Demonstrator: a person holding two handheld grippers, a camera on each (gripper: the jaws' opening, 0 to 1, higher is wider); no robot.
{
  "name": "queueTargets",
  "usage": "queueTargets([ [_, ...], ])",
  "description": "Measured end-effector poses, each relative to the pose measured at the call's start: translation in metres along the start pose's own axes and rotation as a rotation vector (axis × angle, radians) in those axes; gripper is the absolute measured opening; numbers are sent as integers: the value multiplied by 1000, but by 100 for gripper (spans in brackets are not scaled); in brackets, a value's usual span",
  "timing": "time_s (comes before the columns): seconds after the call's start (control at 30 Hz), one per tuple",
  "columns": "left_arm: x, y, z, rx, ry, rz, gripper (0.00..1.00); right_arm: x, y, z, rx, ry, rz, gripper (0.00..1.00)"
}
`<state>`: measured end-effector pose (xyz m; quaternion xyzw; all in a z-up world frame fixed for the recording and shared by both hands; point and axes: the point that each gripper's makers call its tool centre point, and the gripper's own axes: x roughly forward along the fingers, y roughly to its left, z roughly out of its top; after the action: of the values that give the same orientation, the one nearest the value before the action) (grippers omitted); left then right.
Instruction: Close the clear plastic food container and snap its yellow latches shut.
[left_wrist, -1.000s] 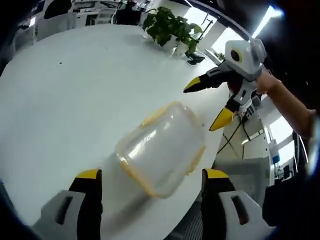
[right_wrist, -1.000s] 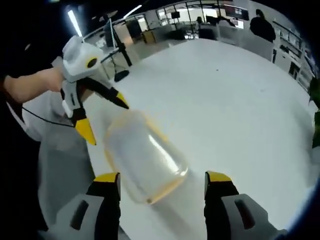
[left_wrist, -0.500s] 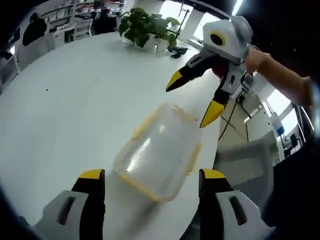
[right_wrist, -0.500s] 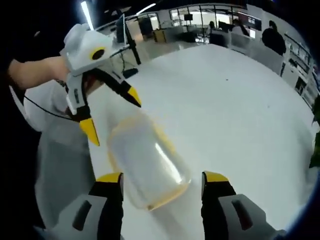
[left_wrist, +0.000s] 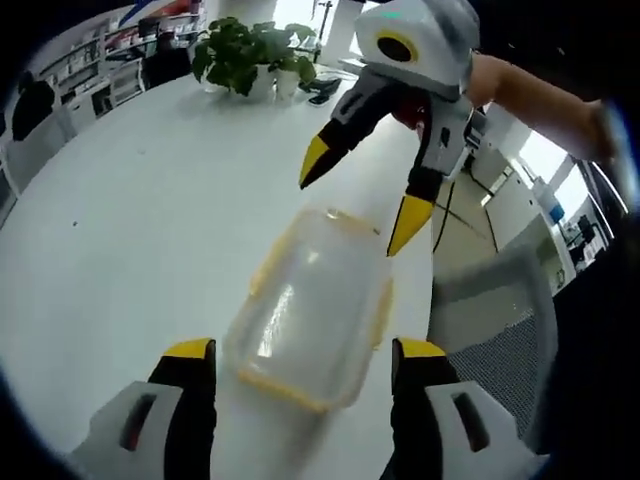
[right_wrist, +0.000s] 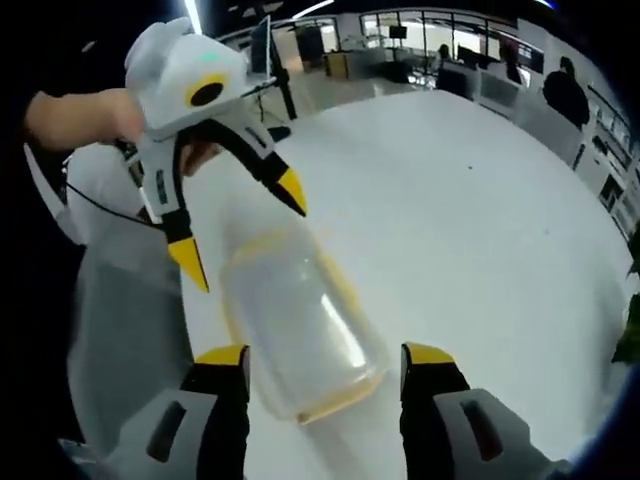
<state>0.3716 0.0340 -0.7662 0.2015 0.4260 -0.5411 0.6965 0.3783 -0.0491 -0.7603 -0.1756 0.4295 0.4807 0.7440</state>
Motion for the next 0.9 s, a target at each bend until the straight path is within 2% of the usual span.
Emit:
queueTargets([
  [0.1, 1, -2, 2, 23, -2, -13, 69, 0, 2, 0, -17, 14, 6, 58],
  [0.2, 2, -4, 1, 88, 20, -18, 69, 2, 4, 0, -36, 27, 10, 58],
  [0.63, 3, -7, 5, 122, 33, -51, 61, 8, 13, 6, -78, 52, 26, 55],
  [0.73, 3, -9, 8, 121, 33, -60, 58, 8, 16, 7, -68, 50, 39, 50],
  [0.9, 6, -13, 9, 164, 54, -63, 57, 10, 18, 9, -79, 51, 43, 48],
])
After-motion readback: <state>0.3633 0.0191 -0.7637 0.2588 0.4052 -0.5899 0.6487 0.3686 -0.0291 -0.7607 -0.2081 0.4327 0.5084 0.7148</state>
